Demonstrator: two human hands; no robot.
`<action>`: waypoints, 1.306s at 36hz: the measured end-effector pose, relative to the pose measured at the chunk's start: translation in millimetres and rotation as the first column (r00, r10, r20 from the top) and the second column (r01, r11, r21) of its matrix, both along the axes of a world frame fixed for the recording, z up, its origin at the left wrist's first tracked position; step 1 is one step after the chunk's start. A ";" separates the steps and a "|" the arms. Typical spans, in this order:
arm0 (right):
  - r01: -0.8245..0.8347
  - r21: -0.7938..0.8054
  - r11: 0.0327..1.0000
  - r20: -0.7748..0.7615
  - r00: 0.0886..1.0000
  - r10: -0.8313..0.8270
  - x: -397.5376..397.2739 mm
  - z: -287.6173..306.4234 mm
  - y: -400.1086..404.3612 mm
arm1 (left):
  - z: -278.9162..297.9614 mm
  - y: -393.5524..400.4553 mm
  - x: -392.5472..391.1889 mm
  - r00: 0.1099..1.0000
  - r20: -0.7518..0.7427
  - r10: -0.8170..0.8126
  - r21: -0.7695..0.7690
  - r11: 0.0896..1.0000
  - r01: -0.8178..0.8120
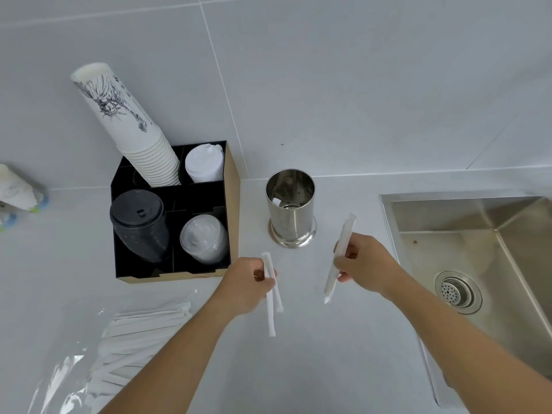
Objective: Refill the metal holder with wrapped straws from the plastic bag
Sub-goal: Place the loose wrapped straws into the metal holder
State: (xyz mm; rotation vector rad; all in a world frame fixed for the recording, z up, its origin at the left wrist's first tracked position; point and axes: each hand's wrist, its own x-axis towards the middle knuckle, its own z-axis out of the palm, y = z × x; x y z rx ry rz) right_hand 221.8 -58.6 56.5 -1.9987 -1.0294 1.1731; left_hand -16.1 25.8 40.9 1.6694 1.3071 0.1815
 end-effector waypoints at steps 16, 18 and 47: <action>0.144 0.333 0.932 -0.170 0.981 -0.091 17.6 77.2 29.9 | 74.7 23.2 7.0 0.974 0.222 0.040 0.107 0.992 -0.065; 0.131 0.365 0.922 -0.158 0.984 -0.078 19.0 87.7 34.2 | 87.7 26.6 7.6 0.963 0.269 0.010 0.153 0.987 -0.053; -0.061 0.297 0.953 0.227 0.974 -0.008 9.3 80.7 109.7 | 118.1 100.0 50.5 0.966 0.258 -0.028 0.345 0.936 -0.065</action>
